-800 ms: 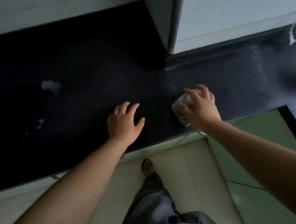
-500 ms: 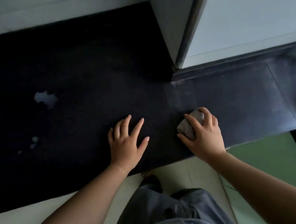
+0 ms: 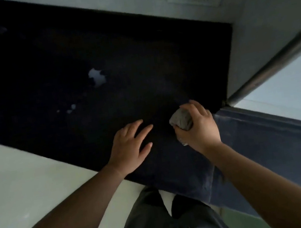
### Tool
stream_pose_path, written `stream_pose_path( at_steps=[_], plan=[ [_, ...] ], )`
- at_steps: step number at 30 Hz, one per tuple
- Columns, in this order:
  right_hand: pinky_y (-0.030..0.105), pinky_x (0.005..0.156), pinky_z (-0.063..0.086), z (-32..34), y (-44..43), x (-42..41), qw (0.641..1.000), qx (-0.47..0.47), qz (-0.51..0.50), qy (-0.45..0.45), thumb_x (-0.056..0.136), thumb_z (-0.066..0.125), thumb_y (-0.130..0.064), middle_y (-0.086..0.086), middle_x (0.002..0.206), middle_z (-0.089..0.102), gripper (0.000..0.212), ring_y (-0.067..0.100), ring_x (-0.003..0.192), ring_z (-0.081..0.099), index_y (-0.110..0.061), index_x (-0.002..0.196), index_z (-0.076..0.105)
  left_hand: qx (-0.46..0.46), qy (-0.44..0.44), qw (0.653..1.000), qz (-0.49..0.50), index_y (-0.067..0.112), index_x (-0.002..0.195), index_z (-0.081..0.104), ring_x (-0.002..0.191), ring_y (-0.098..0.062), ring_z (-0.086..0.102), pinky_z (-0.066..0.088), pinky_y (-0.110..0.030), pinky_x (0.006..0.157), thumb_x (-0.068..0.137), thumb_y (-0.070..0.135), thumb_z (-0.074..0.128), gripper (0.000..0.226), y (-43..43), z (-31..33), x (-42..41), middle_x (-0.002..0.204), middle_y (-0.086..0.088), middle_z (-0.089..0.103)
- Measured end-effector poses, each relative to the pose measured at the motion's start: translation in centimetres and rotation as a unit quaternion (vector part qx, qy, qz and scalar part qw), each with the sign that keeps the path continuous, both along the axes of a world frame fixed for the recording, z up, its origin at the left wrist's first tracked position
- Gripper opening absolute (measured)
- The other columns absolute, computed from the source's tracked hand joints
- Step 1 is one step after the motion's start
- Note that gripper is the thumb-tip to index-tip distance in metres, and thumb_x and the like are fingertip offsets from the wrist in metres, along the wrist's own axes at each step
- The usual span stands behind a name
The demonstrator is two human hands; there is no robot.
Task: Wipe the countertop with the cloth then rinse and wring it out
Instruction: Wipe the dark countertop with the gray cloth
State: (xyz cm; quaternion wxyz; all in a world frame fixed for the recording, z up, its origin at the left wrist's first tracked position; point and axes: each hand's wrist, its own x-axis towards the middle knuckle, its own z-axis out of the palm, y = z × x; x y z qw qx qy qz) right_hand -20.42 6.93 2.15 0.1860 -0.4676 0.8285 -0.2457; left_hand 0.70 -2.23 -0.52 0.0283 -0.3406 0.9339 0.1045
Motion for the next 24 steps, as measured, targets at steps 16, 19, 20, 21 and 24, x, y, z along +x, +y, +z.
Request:
stream_pose_path(
  at_steps=[16,19,20,21,24],
  plan=[
    [0.052,0.087,0.044,-4.3,-8.6,-1.0,0.989,0.032,-0.052,0.132,0.088,0.052,-0.045,0.013,0.144,0.034,0.041,0.045,0.111,0.039,-0.023,0.123,0.054,0.000,0.052,0.982,0.183,0.031,0.138,0.043,0.135,-0.026,0.036,0.028,-0.048,0.112,0.093,0.047,0.034,0.049,-1.8,-3.0,-0.1,0.149,-0.005,0.036],
    [0.047,0.092,0.040,-3.8,-9.6,1.3,0.987,0.026,0.092,0.130,0.089,0.043,-0.054,0.005,0.146,0.027,0.044,0.037,0.117,0.033,-0.031,0.125,0.049,-0.006,0.071,0.979,0.191,0.030,0.136,0.047,0.132,-0.027,0.038,0.033,-0.049,0.109,0.091,0.046,0.037,0.048,-1.7,-3.1,-0.1,0.146,-0.006,0.041],
    [0.046,0.092,0.041,-3.9,-8.1,2.0,0.981,0.011,0.143,0.130,0.088,0.042,-0.055,0.004,0.145,0.030,0.043,0.036,0.115,0.035,-0.032,0.124,0.050,-0.008,0.073,0.979,0.191,0.030,0.135,0.047,0.132,-0.027,0.039,0.034,-0.049,0.108,0.091,0.046,0.037,0.048,-1.7,-3.0,-0.1,0.146,-0.007,0.041],
    [0.046,0.089,0.045,-4.2,-6.3,2.3,0.974,-0.005,0.181,0.139,0.087,0.042,-0.055,0.005,0.142,0.035,0.043,0.035,0.112,0.039,-0.031,0.121,0.052,-0.008,0.074,0.979,0.190,0.030,0.135,0.048,0.132,-0.026,0.039,0.034,-0.049,0.108,0.091,0.045,0.037,0.048,-1.6,-3.0,-0.1,0.145,-0.007,0.041],
    [0.045,0.078,0.052,-5.3,-2.6,-0.1,0.960,-0.045,0.210,0.181,0.082,0.042,-0.053,0.007,0.132,0.047,0.044,0.036,0.098,0.049,-0.028,0.115,0.058,-0.008,0.086,0.978,0.189,0.030,0.134,0.049,0.131,-0.024,0.039,0.035,-0.049,0.108,0.091,0.045,0.038,0.047,-1.7,-3.0,-0.2,0.145,-0.006,0.042]
  ],
)
